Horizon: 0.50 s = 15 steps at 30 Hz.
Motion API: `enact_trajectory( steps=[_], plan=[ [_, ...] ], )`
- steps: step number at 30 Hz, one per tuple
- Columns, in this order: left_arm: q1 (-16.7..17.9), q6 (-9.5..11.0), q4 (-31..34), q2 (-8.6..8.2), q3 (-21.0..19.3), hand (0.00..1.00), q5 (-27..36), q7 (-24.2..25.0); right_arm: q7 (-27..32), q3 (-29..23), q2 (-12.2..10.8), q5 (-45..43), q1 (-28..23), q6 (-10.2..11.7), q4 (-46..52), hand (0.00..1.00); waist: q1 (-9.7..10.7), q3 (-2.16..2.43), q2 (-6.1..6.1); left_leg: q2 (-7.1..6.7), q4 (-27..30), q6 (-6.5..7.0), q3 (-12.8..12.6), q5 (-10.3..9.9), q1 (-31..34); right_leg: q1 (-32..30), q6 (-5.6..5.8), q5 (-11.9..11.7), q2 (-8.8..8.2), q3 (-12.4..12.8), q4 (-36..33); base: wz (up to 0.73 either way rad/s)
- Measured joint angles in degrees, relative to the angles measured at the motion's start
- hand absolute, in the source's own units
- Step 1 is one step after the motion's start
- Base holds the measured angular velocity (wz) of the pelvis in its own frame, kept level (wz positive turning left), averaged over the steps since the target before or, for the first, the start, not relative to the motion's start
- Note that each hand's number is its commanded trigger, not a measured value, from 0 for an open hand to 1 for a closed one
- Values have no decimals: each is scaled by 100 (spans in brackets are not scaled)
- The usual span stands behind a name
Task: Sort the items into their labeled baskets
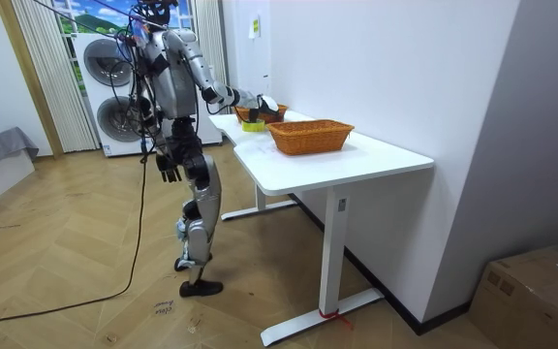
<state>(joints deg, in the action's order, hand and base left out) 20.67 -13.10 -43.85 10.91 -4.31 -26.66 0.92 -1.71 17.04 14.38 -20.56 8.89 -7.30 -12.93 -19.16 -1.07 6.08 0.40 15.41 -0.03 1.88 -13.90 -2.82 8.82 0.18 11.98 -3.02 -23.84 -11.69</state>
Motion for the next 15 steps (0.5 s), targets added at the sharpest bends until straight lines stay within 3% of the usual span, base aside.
enact_trajectory(
  steps=[15],
  plan=[
    [135,-88,348,-13,-3,0,-52,101,162,88,-120,-214,47,-130,-205,0,22,33,-1,-27,21,15,-11,13,1,11,9,7,-23,-4,-6,0]
  ],
)
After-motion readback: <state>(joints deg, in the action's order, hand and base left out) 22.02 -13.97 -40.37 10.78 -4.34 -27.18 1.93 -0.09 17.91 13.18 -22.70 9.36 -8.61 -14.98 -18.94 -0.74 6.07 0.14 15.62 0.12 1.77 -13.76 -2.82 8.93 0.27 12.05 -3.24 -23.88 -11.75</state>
